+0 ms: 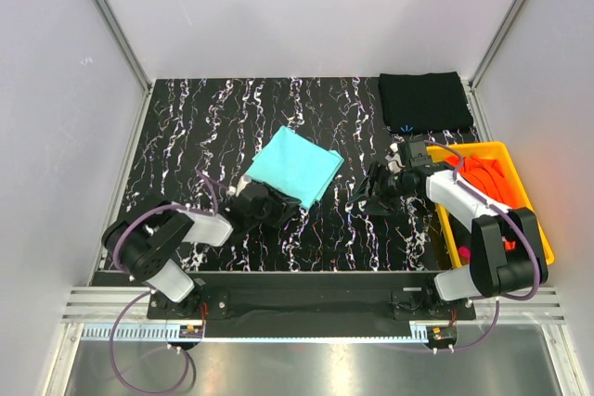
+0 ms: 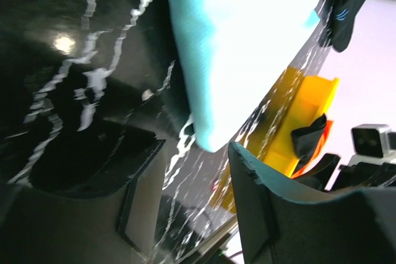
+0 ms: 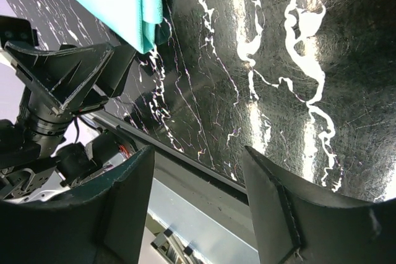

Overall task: Fold and stack the t-shirts
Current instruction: Fold the tshirt

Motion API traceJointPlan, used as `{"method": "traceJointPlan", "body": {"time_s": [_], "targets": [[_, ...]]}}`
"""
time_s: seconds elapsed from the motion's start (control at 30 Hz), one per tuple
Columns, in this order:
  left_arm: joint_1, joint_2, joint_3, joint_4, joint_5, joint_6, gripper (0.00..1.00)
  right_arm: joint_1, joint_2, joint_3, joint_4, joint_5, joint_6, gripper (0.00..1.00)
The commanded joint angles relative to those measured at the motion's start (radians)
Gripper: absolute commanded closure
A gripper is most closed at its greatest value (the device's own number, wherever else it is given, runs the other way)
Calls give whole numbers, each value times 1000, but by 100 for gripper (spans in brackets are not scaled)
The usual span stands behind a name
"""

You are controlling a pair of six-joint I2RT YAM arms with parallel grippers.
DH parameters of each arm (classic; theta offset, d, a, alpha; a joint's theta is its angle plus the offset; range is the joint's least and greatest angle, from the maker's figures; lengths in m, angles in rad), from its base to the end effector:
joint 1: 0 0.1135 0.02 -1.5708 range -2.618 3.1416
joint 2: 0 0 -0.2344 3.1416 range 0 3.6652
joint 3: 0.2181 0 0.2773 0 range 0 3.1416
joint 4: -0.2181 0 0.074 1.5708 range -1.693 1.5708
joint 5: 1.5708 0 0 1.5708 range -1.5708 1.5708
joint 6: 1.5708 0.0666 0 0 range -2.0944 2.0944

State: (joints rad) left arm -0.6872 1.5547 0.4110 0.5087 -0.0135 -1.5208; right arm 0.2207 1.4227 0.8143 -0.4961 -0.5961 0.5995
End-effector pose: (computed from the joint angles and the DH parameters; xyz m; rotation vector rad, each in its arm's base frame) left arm 0.2295 -0.1872 0.0429 -1.0132 2.2677 -1.1133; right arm 0.2844 0.1021 0.1245 0.3228 2.7562 1.0418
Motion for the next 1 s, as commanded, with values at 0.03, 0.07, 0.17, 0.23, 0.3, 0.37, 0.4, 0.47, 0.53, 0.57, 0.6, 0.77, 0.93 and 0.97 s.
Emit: {"method": "traceJointPlan", "body": {"time_s": [0.03, 0.07, 0.17, 0.23, 0.3, 0.37, 0.4, 0.47, 0.53, 0.57, 0.6, 0.77, 0.93, 0.97], "targets": [[-47, 65, 41, 19, -89, -100, 50, 3, 22, 23, 13, -30, -12, 33], [-54, 68, 45, 2, -97, -107, 50, 3, 28, 37, 14, -31, -12, 33], [-63, 81, 40, -27, -118, -151, 52, 3, 53, 71, 14, -39, -20, 32], [-64, 94, 23, -24, -129, -183, 53, 3, 73, 83, 14, -42, -20, 32], [-66, 107, 23, -15, -125, -191, 55, 3, 88, 103, 14, -41, -20, 32], [-67, 133, 37, 0, -111, -203, 57, 3, 120, 121, 14, -36, -15, 32], [-67, 142, 40, 4, -108, -208, 57, 3, 131, 128, 16, -36, -14, 32], [-69, 162, 48, 22, -105, -216, 59, 3, 165, 141, 22, -33, -10, 32], [-68, 171, 54, 31, -105, -220, 62, 3, 191, 151, 30, -37, -7, 31], [-66, 174, 54, 46, -103, -220, 64, 3, 200, 158, 36, -39, -6, 31], [-67, 177, 55, 48, -97, -217, 68, 3, 215, 161, 37, -44, -4, 31], [-66, 150, 63, 45, -77, -217, 81, 3, 295, 180, 111, -116, 26, 28], [-52, 111, 94, 42, -33, -205, 95, 3, 377, 171, 261, -197, 106, 20], [-48, 111, 100, 53, -20, -206, 98, 3, 381, 172, 299, -195, 118, 18]]}}
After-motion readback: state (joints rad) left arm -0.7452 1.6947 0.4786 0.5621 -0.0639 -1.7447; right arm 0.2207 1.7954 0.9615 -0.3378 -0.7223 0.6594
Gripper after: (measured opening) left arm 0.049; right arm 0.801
